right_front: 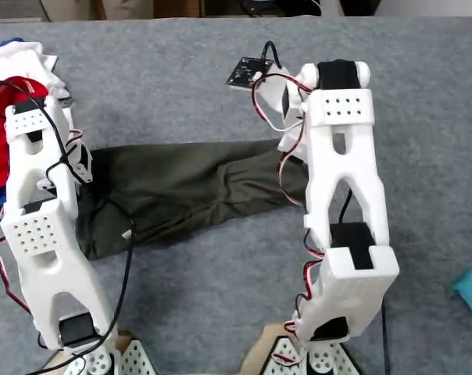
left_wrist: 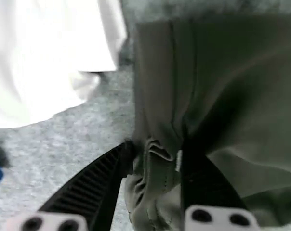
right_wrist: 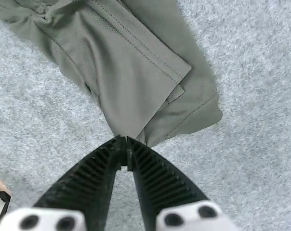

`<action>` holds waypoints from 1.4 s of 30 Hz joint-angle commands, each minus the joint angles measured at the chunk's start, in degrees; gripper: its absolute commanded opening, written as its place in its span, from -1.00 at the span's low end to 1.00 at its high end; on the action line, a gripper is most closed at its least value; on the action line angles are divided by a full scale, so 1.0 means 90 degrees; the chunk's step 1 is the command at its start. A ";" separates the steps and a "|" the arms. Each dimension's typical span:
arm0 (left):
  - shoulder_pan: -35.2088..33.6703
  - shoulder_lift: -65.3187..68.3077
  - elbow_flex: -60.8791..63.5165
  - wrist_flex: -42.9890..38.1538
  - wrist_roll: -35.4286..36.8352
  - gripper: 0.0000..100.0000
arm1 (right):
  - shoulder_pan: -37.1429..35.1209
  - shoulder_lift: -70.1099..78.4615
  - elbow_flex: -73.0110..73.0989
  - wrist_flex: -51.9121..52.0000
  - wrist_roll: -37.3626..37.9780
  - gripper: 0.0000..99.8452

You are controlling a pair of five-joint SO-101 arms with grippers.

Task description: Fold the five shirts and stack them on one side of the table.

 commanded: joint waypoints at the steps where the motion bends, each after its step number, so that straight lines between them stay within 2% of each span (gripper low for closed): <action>1: 0.0147 0.0288 -0.0078 0.0410 0.0020 -0.96 | 0.0083 -0.0464 -0.0034 0.0098 -0.0020 -0.99; 10: 0.0166 0.0288 -0.0166 0.0420 0.0029 -0.96 | 0.0083 -0.0474 -0.0044 0.0098 0.0117 -0.99; 16: 0.0283 0.0161 -0.1026 0.0430 0.0449 -0.96 | 0.0083 -0.0591 -0.0063 0.0088 0.0059 -0.99; 22: 0.0635 -0.0640 -0.1270 0.0430 0.0557 -0.96 | 0.0347 -0.1499 0.0054 0.0117 -0.0469 -0.99; 28: 0.1475 -0.1275 -0.0694 0.0430 0.0576 -0.96 | 0.1861 -0.2349 0.0747 0.0117 -0.0557 -0.99; 31: 0.1915 -0.1636 -0.0430 0.0430 0.0860 -0.96 | 0.2769 -0.2808 0.1392 0.0107 -0.0410 -0.99; 39: 0.3604 -0.2144 -0.0459 0.0430 0.1280 -0.96 | 0.4635 -0.4127 0.3053 -0.0137 0.0869 -0.99; 42: 0.4024 -0.2115 -0.0889 0.0430 0.1934 -0.96 | 0.5026 -0.4576 0.3609 -0.0420 0.1104 -0.99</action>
